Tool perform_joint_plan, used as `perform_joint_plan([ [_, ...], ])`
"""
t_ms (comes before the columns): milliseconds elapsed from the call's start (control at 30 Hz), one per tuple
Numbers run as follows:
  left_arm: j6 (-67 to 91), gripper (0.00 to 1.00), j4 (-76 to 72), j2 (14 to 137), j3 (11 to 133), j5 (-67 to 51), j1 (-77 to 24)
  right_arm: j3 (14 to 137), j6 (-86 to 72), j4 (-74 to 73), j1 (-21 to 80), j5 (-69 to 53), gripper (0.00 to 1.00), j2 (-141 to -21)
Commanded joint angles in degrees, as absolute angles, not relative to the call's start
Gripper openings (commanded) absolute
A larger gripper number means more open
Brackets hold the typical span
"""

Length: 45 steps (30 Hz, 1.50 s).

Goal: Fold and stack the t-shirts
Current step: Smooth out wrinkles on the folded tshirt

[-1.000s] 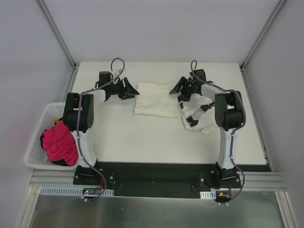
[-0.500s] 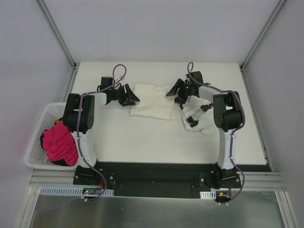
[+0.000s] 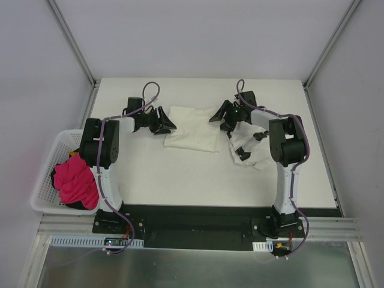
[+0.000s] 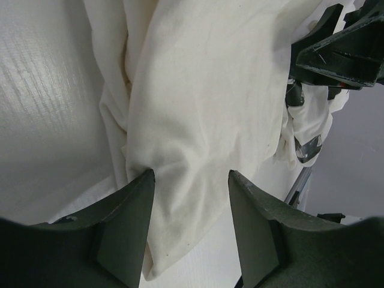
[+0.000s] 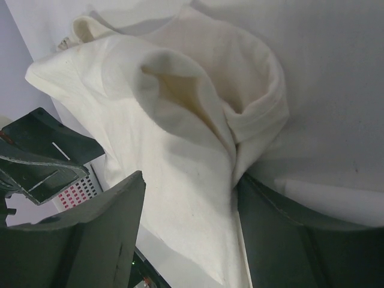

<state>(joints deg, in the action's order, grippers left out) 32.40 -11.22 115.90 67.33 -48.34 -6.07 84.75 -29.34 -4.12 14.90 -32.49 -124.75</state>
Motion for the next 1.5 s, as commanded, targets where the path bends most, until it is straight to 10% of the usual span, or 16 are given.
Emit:
perform_joint_plan([
  [0, 29.80, 0.51, -7.76, 112.85, 67.50, -47.99, -6.59, 82.27, -28.83, -7.65, 16.08, -30.59, 0.64, -123.75],
  [467, 17.49, 0.52, 14.49, 105.82, 77.34, -27.25, -5.98, 80.95, -27.77, -9.05, 15.82, -30.15, 0.65, -122.26],
  [1467, 20.04, 0.49, 14.24, 117.24, 81.73, -34.36, -6.94, 74.09, -28.47, -9.40, 18.46, -27.42, 0.66, -117.59],
])
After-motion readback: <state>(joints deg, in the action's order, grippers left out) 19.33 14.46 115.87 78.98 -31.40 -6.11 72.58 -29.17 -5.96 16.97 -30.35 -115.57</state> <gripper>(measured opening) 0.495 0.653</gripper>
